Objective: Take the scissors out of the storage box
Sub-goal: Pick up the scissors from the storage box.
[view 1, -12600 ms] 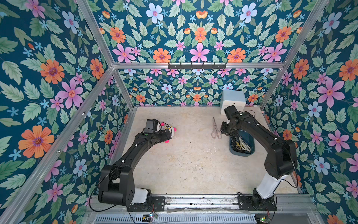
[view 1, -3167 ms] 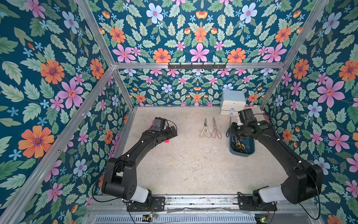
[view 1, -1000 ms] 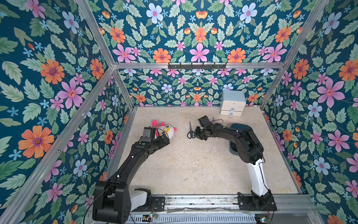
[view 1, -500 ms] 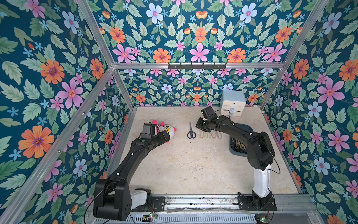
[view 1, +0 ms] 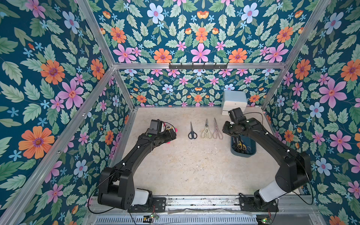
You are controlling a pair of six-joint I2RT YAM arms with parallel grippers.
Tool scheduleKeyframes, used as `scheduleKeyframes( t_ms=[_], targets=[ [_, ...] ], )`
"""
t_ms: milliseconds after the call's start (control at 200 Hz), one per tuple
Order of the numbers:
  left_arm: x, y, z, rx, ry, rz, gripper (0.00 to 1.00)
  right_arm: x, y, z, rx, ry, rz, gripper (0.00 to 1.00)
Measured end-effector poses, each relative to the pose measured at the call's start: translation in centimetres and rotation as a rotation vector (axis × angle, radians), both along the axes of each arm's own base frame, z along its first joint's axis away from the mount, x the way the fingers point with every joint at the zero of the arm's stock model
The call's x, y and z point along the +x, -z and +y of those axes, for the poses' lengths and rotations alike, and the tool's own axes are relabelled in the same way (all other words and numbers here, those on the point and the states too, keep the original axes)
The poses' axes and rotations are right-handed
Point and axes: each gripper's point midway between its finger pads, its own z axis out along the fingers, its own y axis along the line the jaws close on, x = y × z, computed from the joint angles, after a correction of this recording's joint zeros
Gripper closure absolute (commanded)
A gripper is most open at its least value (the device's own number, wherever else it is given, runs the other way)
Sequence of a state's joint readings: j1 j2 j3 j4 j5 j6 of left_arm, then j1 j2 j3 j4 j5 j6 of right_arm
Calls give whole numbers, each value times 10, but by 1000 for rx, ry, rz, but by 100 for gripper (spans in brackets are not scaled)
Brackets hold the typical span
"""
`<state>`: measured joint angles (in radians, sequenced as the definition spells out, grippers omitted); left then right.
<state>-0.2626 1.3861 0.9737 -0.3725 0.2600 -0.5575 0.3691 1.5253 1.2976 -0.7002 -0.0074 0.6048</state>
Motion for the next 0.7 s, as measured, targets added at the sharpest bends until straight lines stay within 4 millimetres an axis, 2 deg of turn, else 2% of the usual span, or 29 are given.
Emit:
scheduleKeyframes(
  t_ms=[145,360,485,700],
  targets=[
    [5,0,-7,0,15,-1,2,-31,23,-50,-41,56,82,63],
    [8,3,-15,-6,23,8,2,-57,52,-100,-85,97,185,63],
    [8,4,-18,-8,26,9,2,-63,65,-111,-90,92,220,63],
    [6,1,-19,-6,26,2,2,-64,88,-110,-89,46,263,65]
  ],
)
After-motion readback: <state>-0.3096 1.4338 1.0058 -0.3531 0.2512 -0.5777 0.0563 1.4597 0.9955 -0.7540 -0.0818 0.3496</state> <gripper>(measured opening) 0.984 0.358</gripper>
